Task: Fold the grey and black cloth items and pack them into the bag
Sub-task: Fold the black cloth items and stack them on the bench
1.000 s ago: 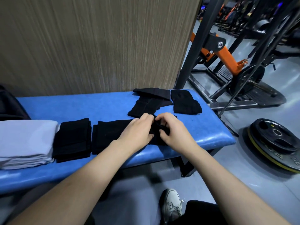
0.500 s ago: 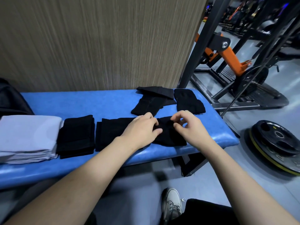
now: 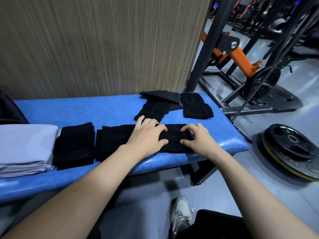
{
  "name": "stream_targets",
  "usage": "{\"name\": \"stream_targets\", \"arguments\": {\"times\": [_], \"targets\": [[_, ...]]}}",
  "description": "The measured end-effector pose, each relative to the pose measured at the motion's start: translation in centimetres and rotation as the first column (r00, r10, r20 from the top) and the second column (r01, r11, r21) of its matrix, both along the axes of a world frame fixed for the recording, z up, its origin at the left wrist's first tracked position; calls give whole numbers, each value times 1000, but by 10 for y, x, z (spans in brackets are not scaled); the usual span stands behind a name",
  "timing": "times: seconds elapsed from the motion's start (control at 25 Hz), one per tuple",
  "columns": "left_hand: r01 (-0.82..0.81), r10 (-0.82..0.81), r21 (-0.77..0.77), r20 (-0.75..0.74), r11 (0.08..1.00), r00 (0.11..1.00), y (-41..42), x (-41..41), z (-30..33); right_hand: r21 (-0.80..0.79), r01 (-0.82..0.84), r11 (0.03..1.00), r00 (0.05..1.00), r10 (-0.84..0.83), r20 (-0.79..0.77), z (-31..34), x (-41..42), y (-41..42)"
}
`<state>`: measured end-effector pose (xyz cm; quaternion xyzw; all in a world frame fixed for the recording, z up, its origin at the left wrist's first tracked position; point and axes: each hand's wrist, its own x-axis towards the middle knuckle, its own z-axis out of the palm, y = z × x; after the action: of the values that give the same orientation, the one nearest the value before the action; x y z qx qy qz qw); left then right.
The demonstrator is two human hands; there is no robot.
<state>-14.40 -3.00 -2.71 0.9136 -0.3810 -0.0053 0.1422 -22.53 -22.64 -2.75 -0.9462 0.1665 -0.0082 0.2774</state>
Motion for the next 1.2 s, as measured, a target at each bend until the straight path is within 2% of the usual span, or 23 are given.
{"name": "stream_targets", "arguments": {"times": [0.12, 0.28, 0.44, 0.52, 0.84, 1.04, 1.2], "targets": [[1, -11, -79, -120, 997, 993, -5, 1, 2, 198, 36, 980, 996, -51, 70, 2, -5, -1], [-41, -47, -254, -329, 966, 943, -10, -4, 10, 446, 32, 895, 986, -102, 134, 9, -10, -4], [-152, -93, -459, -470, 875, 878, -13, -12, 22, 624, 51, 780, 984, -145, 102, 22, -15, -9], [-211, -99, -497, -526, 842, 845, -7, -14, 31, 685, 55, 726, 988, -140, 69, 27, -14, -7], [-387, 39, -507, -568, 770, 822, 63, -3, 60, 734, -150, 663, 977, -14, 213, 39, 8, 45], [-456, 104, -490, -588, 743, 802, 108, 1, 65, 760, -197, 620, 961, -31, 274, 40, 28, 82], [-421, 238, -379, -443, 824, 864, 134, 8, 56, 658, -243, 712, 964, 99, 248, 31, 40, 105]]}}
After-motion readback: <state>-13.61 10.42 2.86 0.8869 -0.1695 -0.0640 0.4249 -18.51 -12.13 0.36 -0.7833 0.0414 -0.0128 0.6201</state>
